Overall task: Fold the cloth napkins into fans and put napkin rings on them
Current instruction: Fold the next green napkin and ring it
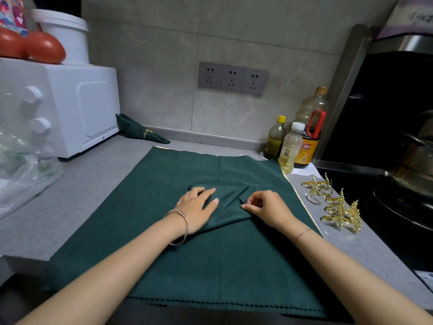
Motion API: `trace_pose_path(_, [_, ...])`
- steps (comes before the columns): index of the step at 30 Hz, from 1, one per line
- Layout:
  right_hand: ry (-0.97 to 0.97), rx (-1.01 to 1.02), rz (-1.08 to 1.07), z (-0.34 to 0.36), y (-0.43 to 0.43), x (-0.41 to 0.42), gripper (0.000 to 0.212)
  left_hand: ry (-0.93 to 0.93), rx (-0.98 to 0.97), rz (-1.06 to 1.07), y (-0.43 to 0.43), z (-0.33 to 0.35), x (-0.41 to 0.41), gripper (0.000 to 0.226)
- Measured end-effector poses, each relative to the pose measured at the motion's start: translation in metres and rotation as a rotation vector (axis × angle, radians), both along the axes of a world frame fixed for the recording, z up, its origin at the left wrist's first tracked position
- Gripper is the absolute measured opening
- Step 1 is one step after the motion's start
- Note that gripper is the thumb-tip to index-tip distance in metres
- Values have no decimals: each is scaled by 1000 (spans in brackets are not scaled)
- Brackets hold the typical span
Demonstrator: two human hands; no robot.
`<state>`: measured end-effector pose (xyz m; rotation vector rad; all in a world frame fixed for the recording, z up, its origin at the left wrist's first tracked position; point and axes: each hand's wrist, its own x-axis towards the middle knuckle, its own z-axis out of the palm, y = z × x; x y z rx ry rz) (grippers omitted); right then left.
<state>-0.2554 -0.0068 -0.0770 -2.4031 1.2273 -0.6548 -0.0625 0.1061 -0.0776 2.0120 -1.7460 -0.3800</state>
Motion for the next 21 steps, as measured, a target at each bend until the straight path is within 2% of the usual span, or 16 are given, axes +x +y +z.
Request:
trace_pose_path(6, [61, 35, -23, 3, -4, 3, 22, -201, 70, 10, -40, 3, 23, 45])
trace_pose_path(9, [79, 32, -33, 3, -4, 3, 23, -296, 19, 77, -46, 11, 27, 39])
trace_pose_path(12, [90, 38, -56, 7, -3, 3, 25, -370, 90, 159, -46, 21, 29, 41])
trace_pose_path(16, [99, 15, -103, 13, -4, 2, 30, -341, 222, 186, -31, 28, 22, 43])
trace_pose_path(21, [23, 61, -173, 9, -4, 2, 36, -153, 195, 67, -2, 29, -7, 35])
